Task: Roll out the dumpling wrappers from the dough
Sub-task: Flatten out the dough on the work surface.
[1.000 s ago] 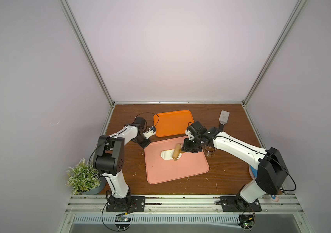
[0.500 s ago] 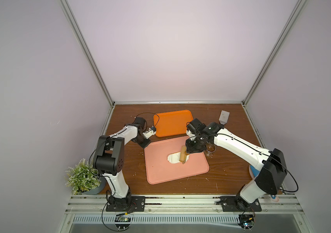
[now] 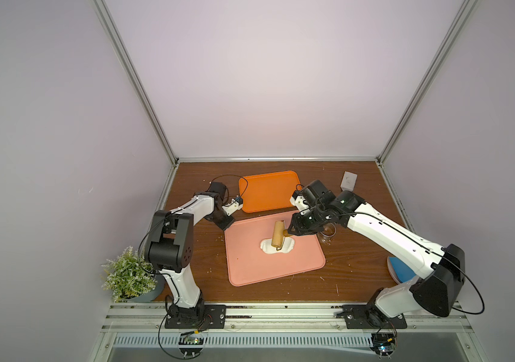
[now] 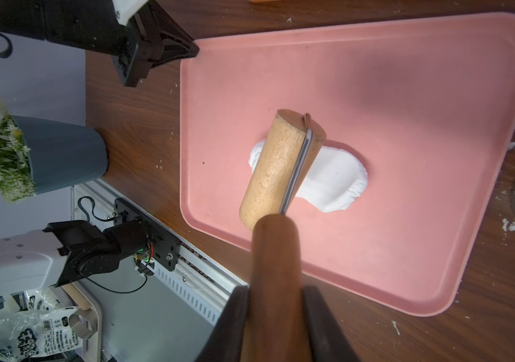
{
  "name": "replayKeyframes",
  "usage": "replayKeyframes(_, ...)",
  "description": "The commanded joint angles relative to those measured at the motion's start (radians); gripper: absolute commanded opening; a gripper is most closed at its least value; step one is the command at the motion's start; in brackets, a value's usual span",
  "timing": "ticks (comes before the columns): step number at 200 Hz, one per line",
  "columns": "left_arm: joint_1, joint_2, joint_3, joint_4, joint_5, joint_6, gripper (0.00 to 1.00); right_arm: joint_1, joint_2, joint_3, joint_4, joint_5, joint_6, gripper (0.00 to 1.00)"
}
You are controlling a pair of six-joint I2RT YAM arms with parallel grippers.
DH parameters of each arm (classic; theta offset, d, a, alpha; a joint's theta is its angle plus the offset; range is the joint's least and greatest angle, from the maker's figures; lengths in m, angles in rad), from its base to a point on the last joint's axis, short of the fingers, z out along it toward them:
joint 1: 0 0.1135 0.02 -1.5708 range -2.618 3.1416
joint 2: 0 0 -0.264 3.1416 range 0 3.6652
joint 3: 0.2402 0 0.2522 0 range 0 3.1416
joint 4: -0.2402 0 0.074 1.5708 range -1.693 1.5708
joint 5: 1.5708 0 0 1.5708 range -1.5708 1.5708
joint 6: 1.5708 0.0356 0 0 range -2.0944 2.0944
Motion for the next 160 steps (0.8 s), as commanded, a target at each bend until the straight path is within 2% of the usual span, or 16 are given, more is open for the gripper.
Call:
replayKeyframes(1, -0.02, 0.155, -0.08, 0.072, -0.009, -0.007, 0.0, -0.021, -0.001, 0.009, -0.069, 0.045, 0.014, 0.0)
replayKeyframes(46, -0.02, 0.156, -0.08, 0.07, -0.009, -0.007, 0.0, -0.021, 0.027, 0.007, -0.174, 0.067, 0.027, 0.0)
replayKeyframes(96, -0.019, 0.154, -0.082, 0.072, -0.009, -0.007, 0.0, -0.021, 0.084, 0.019, -0.154, 0.056, 0.008, 0.0)
replayKeyframes(160, -0.018, 0.154, -0.081, 0.071, -0.009, -0.008, 0.0, -0.021, 0.159, 0.034, -0.182, 0.105, -0.004, 0.0)
